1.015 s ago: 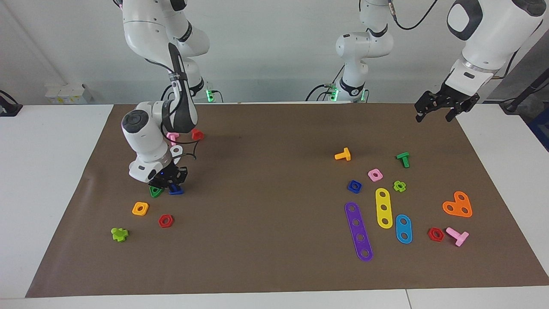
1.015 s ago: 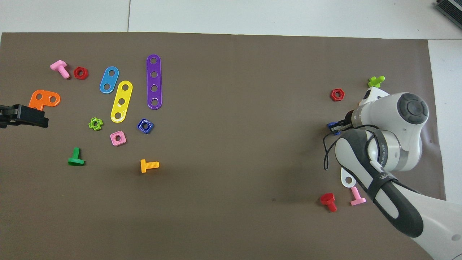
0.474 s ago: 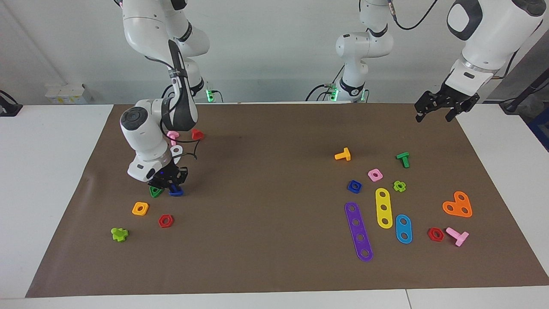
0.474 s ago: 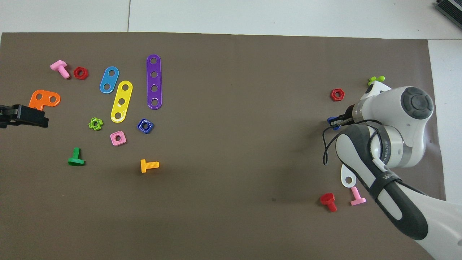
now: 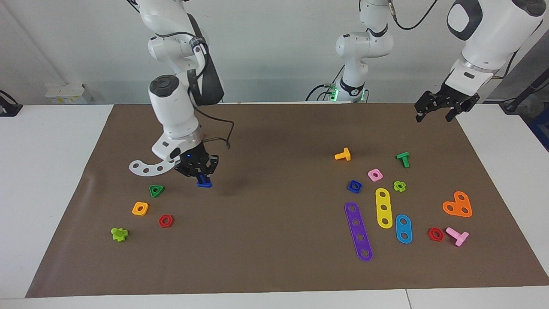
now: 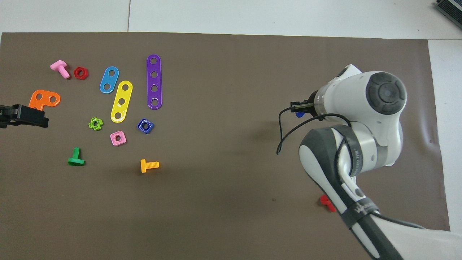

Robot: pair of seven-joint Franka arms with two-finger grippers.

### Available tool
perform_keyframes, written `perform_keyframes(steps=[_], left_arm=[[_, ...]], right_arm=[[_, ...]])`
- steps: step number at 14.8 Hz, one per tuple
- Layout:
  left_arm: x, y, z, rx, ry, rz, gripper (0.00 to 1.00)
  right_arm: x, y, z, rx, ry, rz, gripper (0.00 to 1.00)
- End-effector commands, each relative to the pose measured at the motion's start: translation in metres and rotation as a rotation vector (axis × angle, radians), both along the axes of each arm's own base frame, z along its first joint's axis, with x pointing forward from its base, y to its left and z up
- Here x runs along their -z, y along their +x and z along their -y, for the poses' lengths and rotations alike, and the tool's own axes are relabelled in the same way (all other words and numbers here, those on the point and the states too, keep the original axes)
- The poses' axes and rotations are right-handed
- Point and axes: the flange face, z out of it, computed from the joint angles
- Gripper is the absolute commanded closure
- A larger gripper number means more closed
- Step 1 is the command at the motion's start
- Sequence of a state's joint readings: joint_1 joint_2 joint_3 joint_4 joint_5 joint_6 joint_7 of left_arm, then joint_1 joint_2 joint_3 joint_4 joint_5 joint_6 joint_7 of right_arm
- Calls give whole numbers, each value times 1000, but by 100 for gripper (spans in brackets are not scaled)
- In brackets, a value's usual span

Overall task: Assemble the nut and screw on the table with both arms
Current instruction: 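Carry the blue screw to the mat centre and set it upright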

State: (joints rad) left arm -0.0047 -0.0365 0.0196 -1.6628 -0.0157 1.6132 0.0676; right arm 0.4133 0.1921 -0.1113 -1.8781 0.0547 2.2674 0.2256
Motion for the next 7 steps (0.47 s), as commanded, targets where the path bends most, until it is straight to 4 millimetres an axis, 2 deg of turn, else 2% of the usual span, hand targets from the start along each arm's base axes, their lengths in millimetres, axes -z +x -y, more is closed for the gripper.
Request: perform_keyframes(steps=[1,3,5,7], left_arm=[[0,-8,-1,-9,18,11,0],[0,-8,-1,-9,18,11,0],[0,-8,-1,-9,18,11,0],[0,-8,-1,-9,18,11,0]], right_arm=[[12,-1,-73,80,-8,6,100],[24,-10,-119,117,-9,18,100],[36,-22,-144,135,6,26,100],[61,-33,-174,151,3,24,100]])
